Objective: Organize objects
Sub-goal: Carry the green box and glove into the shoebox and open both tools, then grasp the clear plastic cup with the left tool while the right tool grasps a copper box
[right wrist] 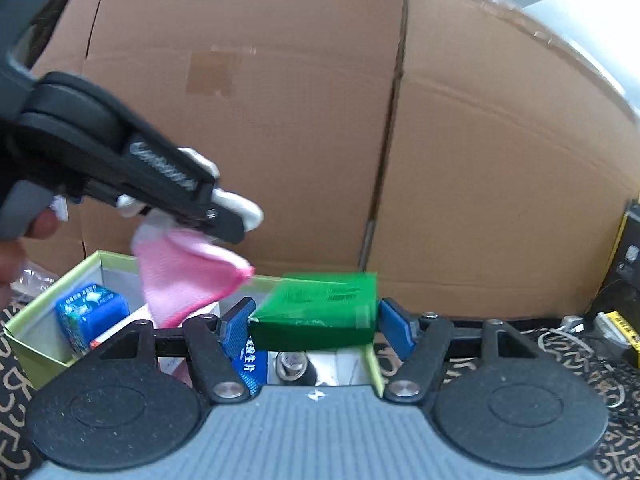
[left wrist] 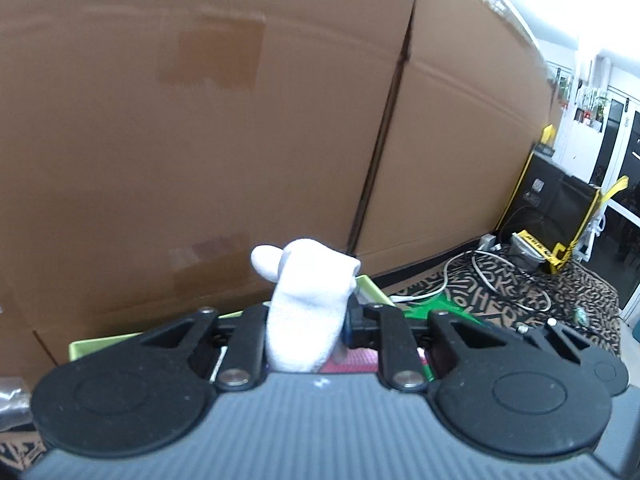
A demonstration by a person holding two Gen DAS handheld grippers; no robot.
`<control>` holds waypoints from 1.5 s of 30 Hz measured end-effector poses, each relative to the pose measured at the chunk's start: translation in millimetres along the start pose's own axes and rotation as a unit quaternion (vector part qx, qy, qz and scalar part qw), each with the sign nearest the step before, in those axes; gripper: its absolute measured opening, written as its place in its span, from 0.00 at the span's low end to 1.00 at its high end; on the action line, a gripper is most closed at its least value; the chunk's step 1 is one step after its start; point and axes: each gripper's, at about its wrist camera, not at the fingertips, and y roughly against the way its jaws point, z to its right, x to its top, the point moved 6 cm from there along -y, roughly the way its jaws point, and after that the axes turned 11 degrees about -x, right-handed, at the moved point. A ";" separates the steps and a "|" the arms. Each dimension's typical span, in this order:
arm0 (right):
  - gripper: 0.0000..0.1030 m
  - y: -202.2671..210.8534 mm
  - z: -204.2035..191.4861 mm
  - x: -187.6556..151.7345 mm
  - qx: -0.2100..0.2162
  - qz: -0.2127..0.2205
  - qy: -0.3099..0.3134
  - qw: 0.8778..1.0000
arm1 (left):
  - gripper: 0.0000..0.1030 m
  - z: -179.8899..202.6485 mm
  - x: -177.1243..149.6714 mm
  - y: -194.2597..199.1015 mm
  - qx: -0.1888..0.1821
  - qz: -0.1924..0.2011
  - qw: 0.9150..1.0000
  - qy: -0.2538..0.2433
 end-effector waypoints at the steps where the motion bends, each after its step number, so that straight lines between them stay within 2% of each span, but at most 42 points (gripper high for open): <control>1: 0.70 -5.6 -2.3 -4.8 0.000 -0.005 0.008 1.000 | 0.33 -3.3 -1.6 -7.5 0.001 -0.002 1.000 -0.001; 2: 0.72 -8.3 -3.8 -8.7 -0.001 -0.007 0.016 1.000 | 0.45 -6.6 -4.2 -14.5 0.000 -0.008 1.000 -0.001; 3: 0.74 -9.4 -4.4 -12.2 -0.005 -0.008 0.022 1.000 | 0.70 -10.6 -7.7 -18.6 0.003 -0.010 1.000 0.004; 4: 0.78 -8.4 -4.5 -15.3 -0.007 -0.006 0.026 1.000 | 0.86 -14.8 -11.8 -20.1 0.011 -0.006 1.000 0.010; 6: 0.84 -3.4 -2.8 -19.4 -0.010 0.004 0.030 1.000 | 0.92 -21.1 -19.4 -19.5 0.022 0.004 1.000 0.013; 10: 0.84 9.6 1.6 -22.1 -0.013 -0.004 0.019 1.000 | 1.00 -28.6 -25.4 -14.6 0.024 0.001 0.999 0.036; 15: 0.85 41.3 5.4 -14.4 -0.001 0.002 0.003 1.000 | 1.00 -26.5 -29.2 15.7 0.012 0.013 0.998 0.060; 19: 0.90 68.2 -10.1 -8.3 0.014 0.022 0.000 1.000 | 1.00 -21.0 -39.4 60.5 0.015 0.020 0.999 0.046; 25: 0.91 115.5 -40.8 -12.4 0.058 0.022 -0.005 0.998 | 1.00 -20.6 -78.3 135.2 0.051 0.023 0.998 0.028; 28: 0.91 131.8 -62.2 -21.2 0.078 0.022 0.000 0.997 | 1.00 -29.7 -101.3 171.5 0.064 0.029 0.997 0.037; 32: 0.91 147.6 -90.9 -33.7 0.110 0.009 -0.008 0.994 | 1.00 -48.0 -133.8 210.0 0.106 0.025 0.993 0.049; 35: 0.91 150.9 -117.0 -45.2 0.136 -0.015 -0.011 0.991 | 1.00 -64.0 -155.6 231.5 0.137 0.010 0.989 0.057; 39: 0.78 147.3 -157.0 -47.8 0.160 -0.028 0.006 0.987 | 1.00 -88.9 -173.9 251.9 0.174 -0.004 0.982 0.073; 45: 0.72 120.8 -208.8 -33.3 0.182 -0.023 0.021 0.983 | 1.00 -123.4 -184.6 273.4 0.193 0.005 0.976 0.098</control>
